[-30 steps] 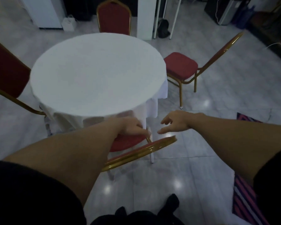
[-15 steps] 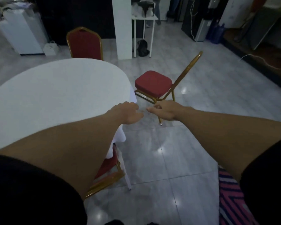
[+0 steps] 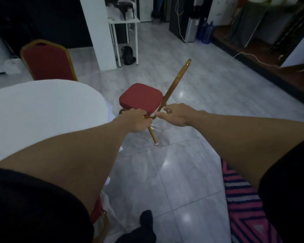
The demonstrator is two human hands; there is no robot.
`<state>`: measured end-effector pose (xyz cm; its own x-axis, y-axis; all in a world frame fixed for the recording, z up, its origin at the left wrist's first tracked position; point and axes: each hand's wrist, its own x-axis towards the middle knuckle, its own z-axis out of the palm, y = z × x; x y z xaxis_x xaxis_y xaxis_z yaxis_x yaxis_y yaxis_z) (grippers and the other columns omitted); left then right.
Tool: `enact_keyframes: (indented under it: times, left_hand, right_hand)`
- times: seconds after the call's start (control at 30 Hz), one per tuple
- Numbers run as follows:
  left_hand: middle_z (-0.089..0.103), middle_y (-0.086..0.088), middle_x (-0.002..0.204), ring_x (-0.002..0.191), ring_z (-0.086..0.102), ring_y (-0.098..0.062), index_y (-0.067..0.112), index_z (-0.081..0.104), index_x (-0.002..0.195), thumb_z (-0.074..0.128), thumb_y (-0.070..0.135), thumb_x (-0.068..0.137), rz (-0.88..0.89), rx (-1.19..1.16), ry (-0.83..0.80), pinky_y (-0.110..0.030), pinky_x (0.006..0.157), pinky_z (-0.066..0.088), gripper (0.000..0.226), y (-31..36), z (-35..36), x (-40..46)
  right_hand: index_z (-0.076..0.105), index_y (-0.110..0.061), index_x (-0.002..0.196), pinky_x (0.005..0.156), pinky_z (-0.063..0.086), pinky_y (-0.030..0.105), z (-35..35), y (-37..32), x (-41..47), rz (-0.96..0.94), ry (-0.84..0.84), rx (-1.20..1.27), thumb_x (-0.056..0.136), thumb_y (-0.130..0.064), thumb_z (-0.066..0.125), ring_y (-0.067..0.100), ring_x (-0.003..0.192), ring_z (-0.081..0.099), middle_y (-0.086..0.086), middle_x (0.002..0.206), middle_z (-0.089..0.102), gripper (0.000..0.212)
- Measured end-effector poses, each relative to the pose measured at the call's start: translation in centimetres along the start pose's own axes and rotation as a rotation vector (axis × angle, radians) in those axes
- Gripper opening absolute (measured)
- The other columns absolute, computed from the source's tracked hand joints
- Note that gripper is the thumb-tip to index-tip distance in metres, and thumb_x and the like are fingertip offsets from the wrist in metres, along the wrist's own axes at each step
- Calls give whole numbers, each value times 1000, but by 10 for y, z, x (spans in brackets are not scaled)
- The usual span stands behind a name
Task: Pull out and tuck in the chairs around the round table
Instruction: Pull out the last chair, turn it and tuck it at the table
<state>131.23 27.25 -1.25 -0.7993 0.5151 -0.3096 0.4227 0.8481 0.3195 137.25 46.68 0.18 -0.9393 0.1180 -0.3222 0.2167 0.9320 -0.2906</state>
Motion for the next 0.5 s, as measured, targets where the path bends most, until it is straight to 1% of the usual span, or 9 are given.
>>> enact_keyframes:
  times: [0.03,0.13,0.2,0.27,0.33,0.37,0.5]
  left_hand:
    - [66,-11,128,110,63,-34,22,61,129,40,63,86,-6,9,-19,-50,99,51,63,2,-3,16]
    - [57,-11,145,126,57,-39,27,50,148,35,71,81,-20,18,-25,-54,106,47,81,15,-23,63]
    - [53,-10,151,134,52,-39,31,47,151,31,75,73,-19,18,-6,-54,109,43,91,23,-35,97]
    - [52,-8,153,136,51,-38,32,45,152,30,76,75,-2,36,-10,-54,111,42,90,30,-42,123]
    - [48,-8,157,139,48,-37,32,43,154,34,72,83,-8,42,-17,-54,113,40,82,38,-47,143]
    - [47,-8,158,141,47,-37,32,42,154,35,71,86,-15,50,-6,-54,113,40,78,43,-50,157]
    - [48,-7,157,140,48,-37,31,42,154,37,70,90,-12,68,-2,-54,112,41,75,66,-56,205]
  right_hand:
    - [47,-17,156,110,45,47,-5,6,10,10,-9,0,94,-84,36,34,138,53,13,159,51,92]
    - [45,-18,159,113,43,46,-31,24,41,54,4,27,95,-82,38,34,141,52,11,160,51,90]
    - [44,-18,159,114,42,46,-50,35,59,63,21,26,97,-81,37,33,141,52,11,160,51,89]
    - [48,-18,156,110,44,45,-62,45,73,72,19,39,98,-79,38,34,134,58,12,155,56,85]
    - [53,-19,152,106,46,45,-72,58,87,75,19,54,98,-78,38,33,127,63,13,146,63,81]
    - [54,-20,150,105,46,45,-79,66,96,78,25,62,97,-80,38,33,126,63,13,144,64,82]
    - [51,-20,153,110,44,47,-99,102,131,80,37,61,97,-80,38,35,136,55,12,154,56,84]
